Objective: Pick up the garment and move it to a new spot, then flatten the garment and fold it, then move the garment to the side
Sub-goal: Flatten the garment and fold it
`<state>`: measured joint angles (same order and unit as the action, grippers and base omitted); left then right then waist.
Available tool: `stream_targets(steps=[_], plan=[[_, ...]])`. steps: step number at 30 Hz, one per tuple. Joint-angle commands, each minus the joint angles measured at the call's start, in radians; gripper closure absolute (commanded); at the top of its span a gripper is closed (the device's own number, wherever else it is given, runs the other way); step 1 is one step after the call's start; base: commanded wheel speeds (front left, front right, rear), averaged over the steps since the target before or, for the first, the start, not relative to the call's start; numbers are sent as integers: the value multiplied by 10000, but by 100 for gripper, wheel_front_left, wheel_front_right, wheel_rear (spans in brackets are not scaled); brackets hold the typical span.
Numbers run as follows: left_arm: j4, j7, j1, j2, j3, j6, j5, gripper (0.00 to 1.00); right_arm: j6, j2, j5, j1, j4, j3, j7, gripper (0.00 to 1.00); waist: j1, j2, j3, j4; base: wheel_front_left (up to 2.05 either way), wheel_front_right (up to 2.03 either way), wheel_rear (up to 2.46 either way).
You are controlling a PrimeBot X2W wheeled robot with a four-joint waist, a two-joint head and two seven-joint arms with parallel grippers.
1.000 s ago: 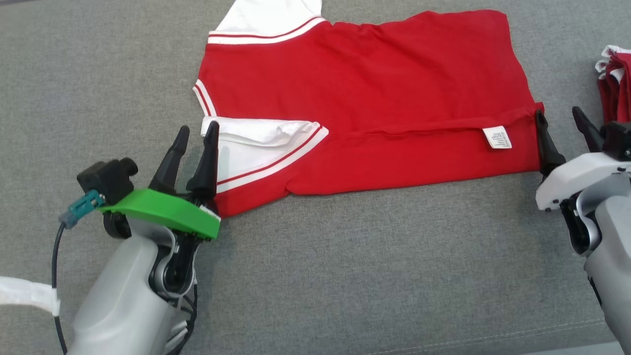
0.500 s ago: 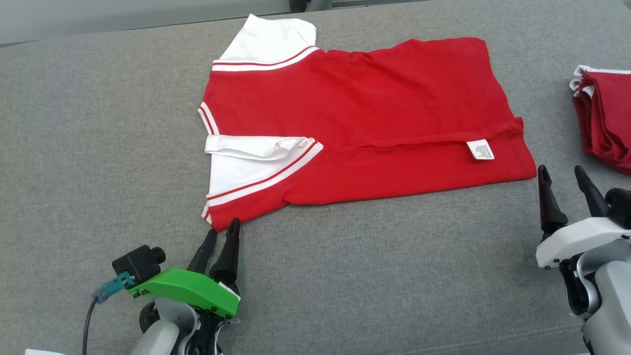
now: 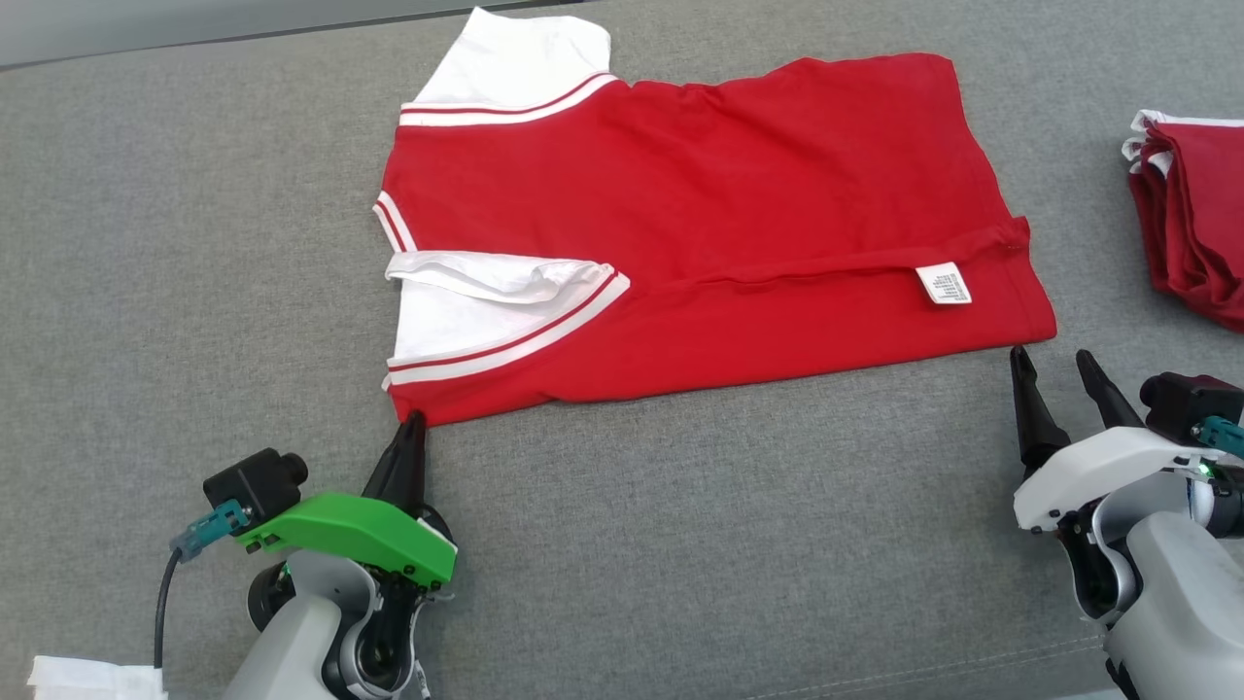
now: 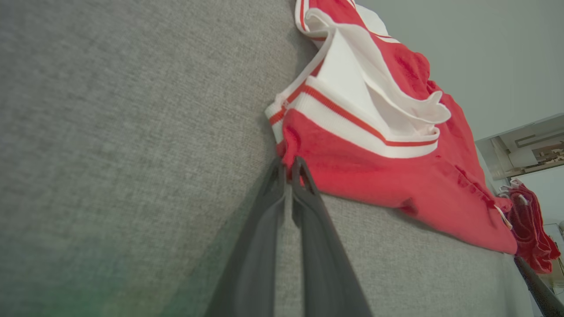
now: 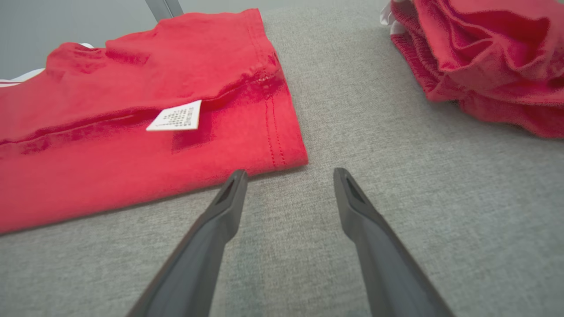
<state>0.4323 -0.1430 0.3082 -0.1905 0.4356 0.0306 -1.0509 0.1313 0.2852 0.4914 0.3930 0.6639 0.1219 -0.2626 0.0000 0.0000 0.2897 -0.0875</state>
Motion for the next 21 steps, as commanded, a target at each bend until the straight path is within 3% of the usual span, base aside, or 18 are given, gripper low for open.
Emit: stream_targets(steps=[1,12,13,14,15,16,21], plan=[[104,-71,-135,-23,-38,-28,-40,100,-14,16,279,175,175,139,-29,0,0,0,-11,59,0,0,0],[-118,-109,-307,-68,-31,-28,-96,100,-12,-35,2139,997,1281,583,-28,0,0,0,150,293,0,0,0],[-128,-109,-267,-91,-30,-24,-73,100,-12,-74,2311,1087,1413,668,-26,5,0,0,176,304,0,0,0],[-142,-117,-230,-111,-40,-16,-60,100,-12,-79,2464,1188,1514,741,-26,42,0,0,199,310,0,0,0],[-151,-125,-199,-126,-45,-14,-51,100,-12,-52,2583,1277,1605,815,-26,60,0,0,217,311,0,0,0],[-157,-135,-171,-145,-48,-11,-35,100,-12,-27,2687,1355,1670,911,-26,100,0,0,230,312,0,0,0],[-261,-274,-209,-184,-15,-56,80,100,-12,188,2998,1320,1662,1258,-26,100,0,0,174,354,0,0,0]])
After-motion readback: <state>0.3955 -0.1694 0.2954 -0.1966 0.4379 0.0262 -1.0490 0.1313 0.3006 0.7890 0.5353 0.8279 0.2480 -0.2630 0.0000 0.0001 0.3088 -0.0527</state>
